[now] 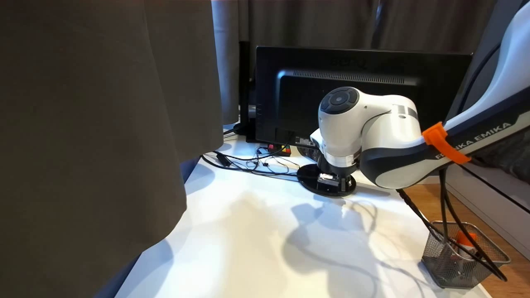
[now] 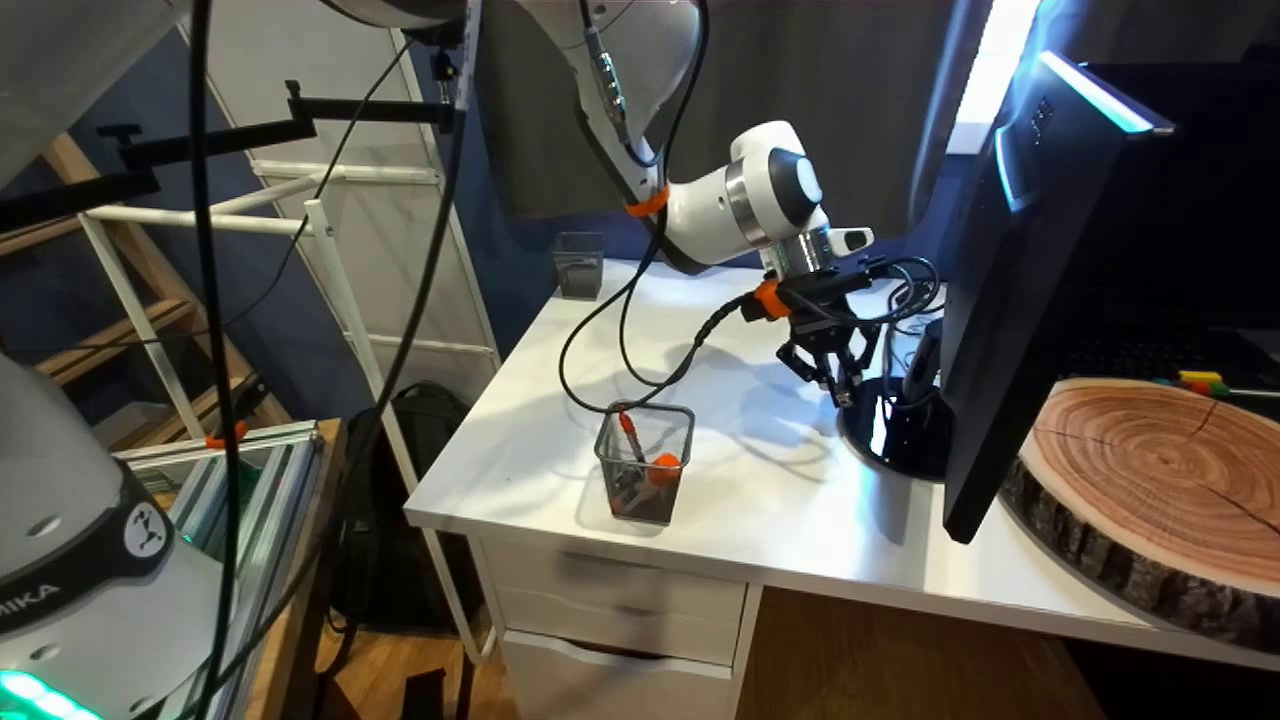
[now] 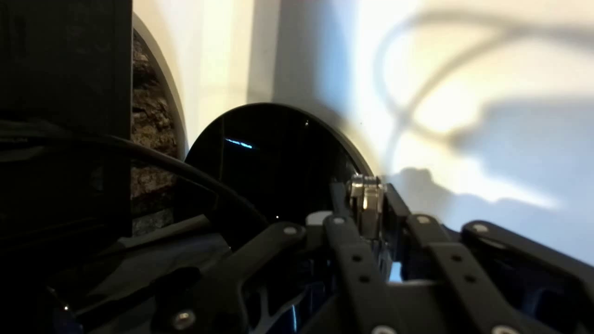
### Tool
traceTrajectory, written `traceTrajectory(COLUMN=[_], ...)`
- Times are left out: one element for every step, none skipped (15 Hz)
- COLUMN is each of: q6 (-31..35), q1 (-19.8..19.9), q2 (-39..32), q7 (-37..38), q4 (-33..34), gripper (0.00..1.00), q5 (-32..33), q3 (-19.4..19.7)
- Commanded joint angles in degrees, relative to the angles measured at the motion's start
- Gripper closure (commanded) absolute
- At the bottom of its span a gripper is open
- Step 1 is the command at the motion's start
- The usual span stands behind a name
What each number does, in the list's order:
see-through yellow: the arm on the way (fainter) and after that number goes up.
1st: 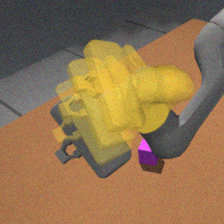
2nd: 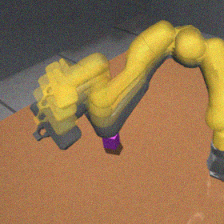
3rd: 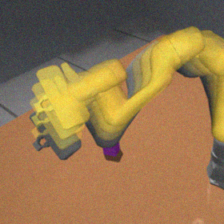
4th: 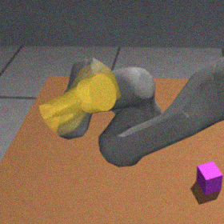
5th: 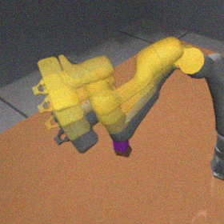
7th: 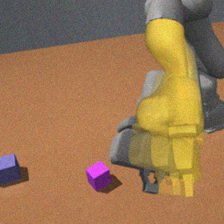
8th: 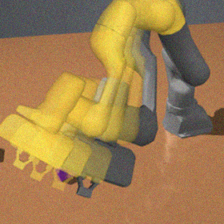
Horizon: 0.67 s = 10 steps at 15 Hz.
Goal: Pick up the object on the left side next to the basket and put it on the stand of the tv on the right
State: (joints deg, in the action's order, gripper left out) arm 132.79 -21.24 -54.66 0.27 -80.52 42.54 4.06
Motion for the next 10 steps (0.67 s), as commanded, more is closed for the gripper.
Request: traceTrajectory(q6=[-9.3,-12.2,-15.0,-17.5,-19.5,-21.1,-22.0,-22.8,-23.0,-23.1], q1=[-4.3,-5.1,-5.7,-6.1,-6.2,-6.2,-6.1,-5.9,-5.6,-5.3], q2=[-4.9,-6.0,-7.2,-8.2,-9.4,-10.5,-11.7,-13.0,-14.2,-15.3], q7=[3.7,4.2,4.6,4.8,4.8,4.9,5.2,5.2,5.1,5.0], q4=[7.5,9.0,10.6,12.1,13.7,15.4,17.2,19.1,21.0,22.7], gripper=[0.95,0.95,0.95,0.95,0.95,0.95,0.95,0.95,0.95,0.95], q5=[3.4,4.4,5.2,6.0,6.8,7.5,8.2,8.8,9.1,9.2], q3=[3.0,3.4,3.8,3.9,3.9,3.7,3.6,3.5,3.3,3.1])
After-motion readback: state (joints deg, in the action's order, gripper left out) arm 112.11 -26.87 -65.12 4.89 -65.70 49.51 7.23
